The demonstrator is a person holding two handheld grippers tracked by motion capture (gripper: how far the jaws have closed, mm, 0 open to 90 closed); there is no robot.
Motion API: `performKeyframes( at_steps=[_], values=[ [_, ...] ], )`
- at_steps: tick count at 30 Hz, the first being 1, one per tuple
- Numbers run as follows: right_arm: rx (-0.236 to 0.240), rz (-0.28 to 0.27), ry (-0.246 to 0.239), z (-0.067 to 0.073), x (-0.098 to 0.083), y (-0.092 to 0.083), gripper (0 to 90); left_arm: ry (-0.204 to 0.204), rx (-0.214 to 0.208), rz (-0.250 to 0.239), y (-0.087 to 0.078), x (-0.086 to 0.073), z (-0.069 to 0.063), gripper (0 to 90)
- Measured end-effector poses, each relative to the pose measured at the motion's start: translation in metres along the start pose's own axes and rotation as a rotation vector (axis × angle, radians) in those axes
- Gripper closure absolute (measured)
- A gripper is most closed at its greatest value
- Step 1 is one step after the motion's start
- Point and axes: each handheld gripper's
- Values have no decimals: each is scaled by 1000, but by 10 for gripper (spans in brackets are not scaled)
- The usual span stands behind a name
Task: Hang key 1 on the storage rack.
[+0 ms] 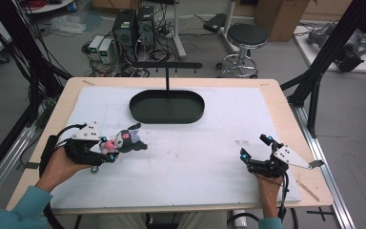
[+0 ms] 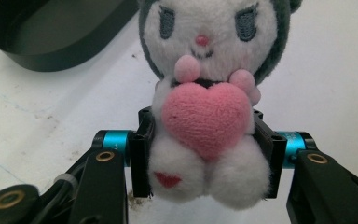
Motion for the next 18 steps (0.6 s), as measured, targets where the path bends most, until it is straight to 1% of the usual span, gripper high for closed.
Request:
performKeyframes(
  at_steps=[1, 2, 3, 4, 6, 11, 12, 13, 15, 18],
  values=[
    [1, 0, 1, 0, 0, 0, 26, -13, 9, -9, -1, 1, 2, 518],
    [1, 0, 1, 0, 0, 0, 26, -13, 9, -9, -1, 1, 2, 518],
    [1, 0, 0, 0, 0, 0, 26, -33, 20, -25, -2, 3, 5, 518],
    [0, 0, 0, 0, 0, 0, 26, -40, 27, -25, -3, 5, 7, 518],
    [0, 0, 0, 0, 0, 0, 26, -43, 31, -26, -4, 6, 8, 518],
    [0, 4, 4, 0, 0, 0, 26, -71, 83, -65, -8, 18, 19, 518],
    [0, 2, 4, 0, 0, 0, 26, -71, 83, -65, -8, 18, 19, 518],
    [1, 4, 6, 1, 0, 0, 26, -83, 94, -77, -10, 22, 23, 518],
    [0, 4, 6, 1, 0, 0, 26, -90, 110, -81, -11, 25, 26, 518],
    [0, 2, 4, 0, 0, 0, 26, -96, 119, -90, -11, 28, 29, 518]
  ],
)
Point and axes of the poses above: each handheld gripper's, and its own axes: y roughly forward along the jaws, x roughly out of its top, z roughly to its left, and after that the axes turned 12 degrees about y, right-handed
